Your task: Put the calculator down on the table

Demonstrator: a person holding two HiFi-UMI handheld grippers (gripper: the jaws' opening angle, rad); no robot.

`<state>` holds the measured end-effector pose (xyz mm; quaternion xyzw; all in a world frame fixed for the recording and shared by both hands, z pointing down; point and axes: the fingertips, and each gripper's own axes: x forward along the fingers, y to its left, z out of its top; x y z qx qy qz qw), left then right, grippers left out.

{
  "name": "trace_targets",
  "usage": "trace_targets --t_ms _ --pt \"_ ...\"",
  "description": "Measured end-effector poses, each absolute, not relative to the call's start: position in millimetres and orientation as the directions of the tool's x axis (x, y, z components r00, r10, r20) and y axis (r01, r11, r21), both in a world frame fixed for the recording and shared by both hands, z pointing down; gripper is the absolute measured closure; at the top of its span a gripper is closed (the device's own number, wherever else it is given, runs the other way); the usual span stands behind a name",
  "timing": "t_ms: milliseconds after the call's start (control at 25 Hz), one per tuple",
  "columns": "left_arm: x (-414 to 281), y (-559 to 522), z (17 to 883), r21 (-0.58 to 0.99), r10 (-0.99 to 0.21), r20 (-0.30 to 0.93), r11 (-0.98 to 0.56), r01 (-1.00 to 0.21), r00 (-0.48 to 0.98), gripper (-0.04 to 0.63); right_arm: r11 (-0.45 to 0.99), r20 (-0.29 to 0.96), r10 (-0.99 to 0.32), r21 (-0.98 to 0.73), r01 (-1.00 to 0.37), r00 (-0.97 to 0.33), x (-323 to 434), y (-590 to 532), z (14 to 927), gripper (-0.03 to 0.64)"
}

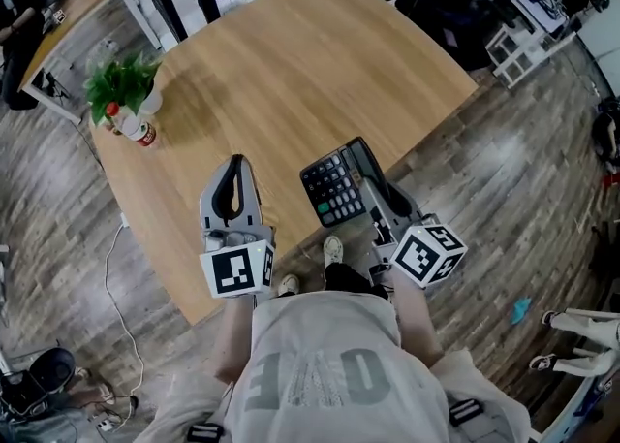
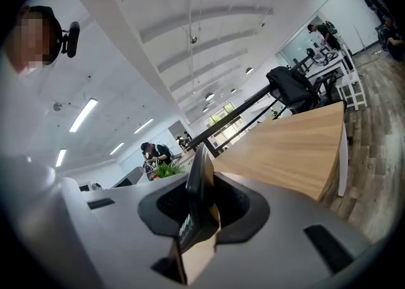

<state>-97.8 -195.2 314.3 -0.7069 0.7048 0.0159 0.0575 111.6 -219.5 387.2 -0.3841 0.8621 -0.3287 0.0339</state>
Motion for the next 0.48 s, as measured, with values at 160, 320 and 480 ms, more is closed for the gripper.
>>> trace_targets --t_ms 160,320,480 --pt "-80 -229 309 -0.064 -0.993 -0.109 0.055 -0.996 -0.048 0.576 0.536 0.186 -0.649 -0.577 -0.616 -0.738 131 -267 379 0.526" --pt "-67 -247 307 -0.074 -0.988 -0.108 0.116 -0.990 -0.108 0.576 0.578 0.176 -0.607 -0.571 -0.583 -0.775 143 -304 376 0.526" --pt "-61 -254 302 -0.079 -0.983 -0.105 0.162 -0.984 -0.153 0.577 0.619 0.170 -0.565 -0.559 -0.551 -0.808 144 -329 374 0.528"
